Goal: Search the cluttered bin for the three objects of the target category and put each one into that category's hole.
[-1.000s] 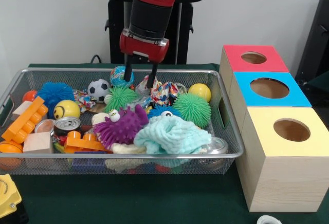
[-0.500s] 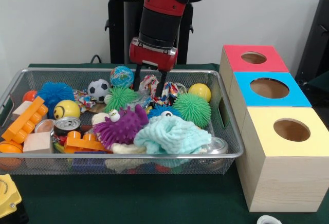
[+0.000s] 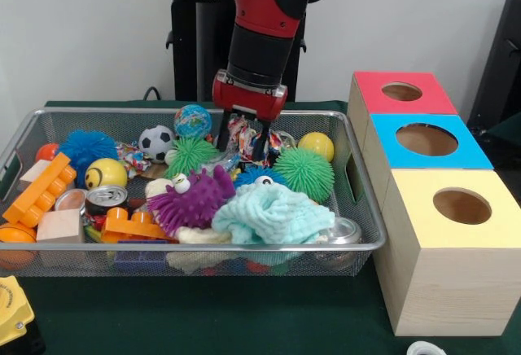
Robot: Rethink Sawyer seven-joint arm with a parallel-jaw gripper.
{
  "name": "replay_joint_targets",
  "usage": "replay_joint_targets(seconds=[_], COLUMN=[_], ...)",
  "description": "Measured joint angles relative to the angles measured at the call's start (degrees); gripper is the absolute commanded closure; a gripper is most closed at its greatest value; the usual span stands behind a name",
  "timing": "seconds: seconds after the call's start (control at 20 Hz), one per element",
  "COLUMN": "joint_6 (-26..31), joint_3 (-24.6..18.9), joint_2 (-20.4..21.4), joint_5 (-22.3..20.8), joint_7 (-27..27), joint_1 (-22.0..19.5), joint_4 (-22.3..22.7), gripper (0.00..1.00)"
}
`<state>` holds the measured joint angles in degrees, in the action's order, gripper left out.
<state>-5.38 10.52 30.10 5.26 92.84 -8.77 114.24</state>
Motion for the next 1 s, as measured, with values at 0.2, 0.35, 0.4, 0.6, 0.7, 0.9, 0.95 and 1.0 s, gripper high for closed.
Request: replay_joint_targets(seconds=[0.2, 0.35, 0.4, 0.6, 0.7, 0.9, 0.95, 1.0], joint_6=[-0.2, -0.6, -0.8, -1.5, -2.1, -2.5, -2.6, -2.7], joint_3=[0.9, 2.1, 2.6, 4.1, 4.9, 5.1, 5.0, 5.0], joint_2=[-0.3, -0.8, -1.0, -2.0, -2.9, -3.3, -3.4, -3.6], joint_5=[0.4, 1.1, 1.3, 2.0, 2.4, 2.4, 2.4, 2.4], joint_7=[0.0, 0.0, 0.0, 0.0, 0.0, 0.0, 0.0, 0.0], joint_1=[0.8, 1.5, 1.7, 2.0, 2.0, 1.9, 1.9, 1.8], joint_4=[-0.1, -0.6, -0.9, -2.2, -3.2, -3.5, -3.6, -3.6], gripper=[0.0, 0.0, 0.0, 0.0, 1.0, 1.0, 1.0, 1.0])
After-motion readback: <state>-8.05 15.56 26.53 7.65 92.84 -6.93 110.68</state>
